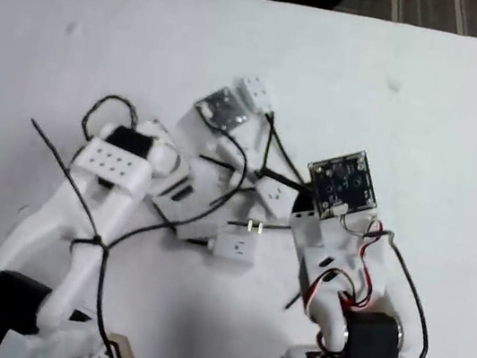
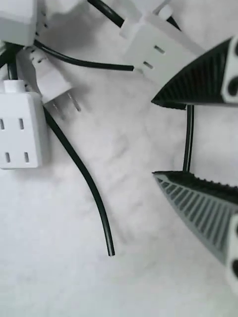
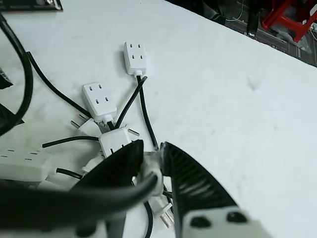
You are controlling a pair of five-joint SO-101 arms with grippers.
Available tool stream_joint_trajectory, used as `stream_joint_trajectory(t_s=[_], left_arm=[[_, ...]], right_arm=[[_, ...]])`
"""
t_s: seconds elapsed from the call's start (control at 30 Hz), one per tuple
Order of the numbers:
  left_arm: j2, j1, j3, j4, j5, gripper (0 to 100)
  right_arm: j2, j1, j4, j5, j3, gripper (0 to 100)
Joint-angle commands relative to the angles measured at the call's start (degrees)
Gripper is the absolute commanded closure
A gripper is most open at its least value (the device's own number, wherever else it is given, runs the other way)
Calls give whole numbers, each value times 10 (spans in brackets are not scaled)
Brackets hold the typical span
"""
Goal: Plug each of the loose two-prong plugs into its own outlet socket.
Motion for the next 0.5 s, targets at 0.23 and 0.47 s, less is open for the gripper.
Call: stream_joint_trajectory(t_s=[0.23,0.47], left_arm=[[100,84,-6,-5,-4,745],[169,84,-79,49,-5,696]], right_arm=[[-2,22,-14,2,-8,981],[-3,24,-14,2,-8,981]])
